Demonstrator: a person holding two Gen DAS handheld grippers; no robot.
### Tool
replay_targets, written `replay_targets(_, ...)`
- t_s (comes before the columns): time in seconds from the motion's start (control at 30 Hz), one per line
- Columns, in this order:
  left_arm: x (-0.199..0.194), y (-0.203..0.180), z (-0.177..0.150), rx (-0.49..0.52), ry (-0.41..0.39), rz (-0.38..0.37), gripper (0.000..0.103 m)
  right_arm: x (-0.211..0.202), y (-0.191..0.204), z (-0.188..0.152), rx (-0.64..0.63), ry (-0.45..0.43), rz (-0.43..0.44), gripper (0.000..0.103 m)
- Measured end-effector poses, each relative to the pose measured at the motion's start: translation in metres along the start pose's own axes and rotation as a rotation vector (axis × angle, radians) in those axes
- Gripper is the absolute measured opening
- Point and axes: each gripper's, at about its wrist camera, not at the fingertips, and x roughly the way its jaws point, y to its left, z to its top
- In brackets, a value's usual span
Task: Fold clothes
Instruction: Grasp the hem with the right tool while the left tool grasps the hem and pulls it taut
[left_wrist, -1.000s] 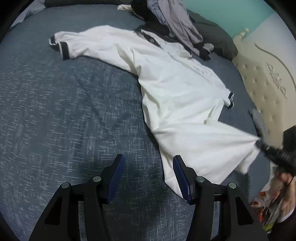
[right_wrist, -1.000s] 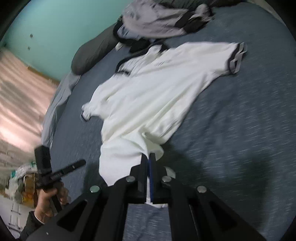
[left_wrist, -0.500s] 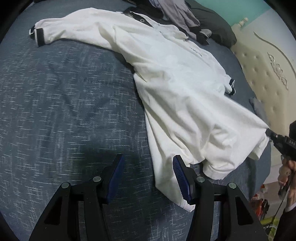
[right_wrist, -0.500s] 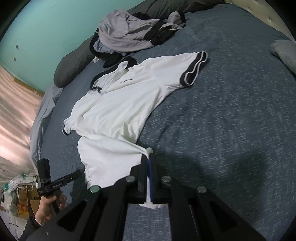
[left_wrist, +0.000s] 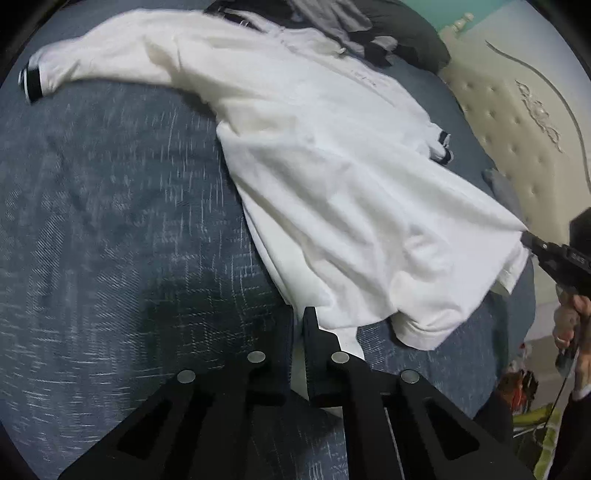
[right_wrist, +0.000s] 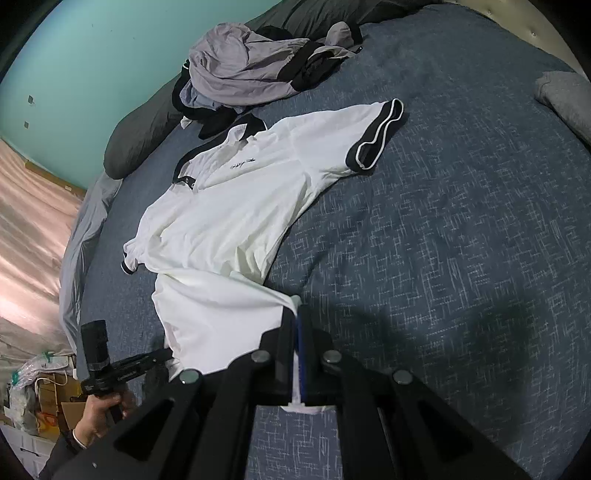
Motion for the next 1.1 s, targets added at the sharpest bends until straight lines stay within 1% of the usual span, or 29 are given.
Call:
replay_targets(0.1, -0.025, -0.002, 0.003, 0.029, -0.031, 0.0, 0.005, -0.003, 0.003, -0.001, -0.007, 0.0, -0.003, 0.001)
replay_targets(0.27, -0.08, 0.002, 0.003, 0.06, -0.098, 0.03, 0.005, -0.01, 0.014, -0.002, -0.03, -0.003, -0.01, 0.001)
replay_targets(0.37, -0.11, 0.006, -0.003, 0.067, -0.124, 0.047, 0.005, -0.013, 0.023, -0.004, -0.044, 0.013, -0.021, 0.001)
replay_targets(0.47, -0.135, 0.007, -0.007, 0.076, -0.15, 0.064, 0.005, -0.021, 0.033, -0.004, -0.064, 0.011, -0.021, 0.001)
replay_targets(0.63, -0.174, 0.014, -0.02, 0.072, -0.193, 0.062, 0.005, -0.035, 0.048, -0.01, -0.097, 0.011, -0.01, 0.001)
replay_targets(0.77, -0.187, 0.018, -0.033, 0.07, -0.192, 0.056, 0.005, -0.039, 0.061, -0.015, -0.122, 0.027, 0.002, 0.001)
replay_targets(0.83, -0.188, 0.02, -0.042, 0.089, -0.181, 0.089, 0.005, -0.036, 0.064, -0.019, -0.133, 0.045, 0.007, 0.001)
replay_targets(0.9, -0.18, 0.023, -0.048, 0.104, -0.159, 0.123, 0.005, -0.027, 0.065, -0.023, -0.139, 0.076, -0.001, 0.001)
replay_targets(1.0, -0.161, 0.032, -0.055, 0.09, -0.106, 0.145, 0.005, -0.008, 0.066, -0.031, -0.147, 0.125, -0.016, 0.001)
replay_targets(1.1, -0.145, 0.043, -0.058, 0.068, -0.07, 0.157, 0.005, 0.013, 0.063, -0.039, -0.152, 0.168, -0.033, 0.001)
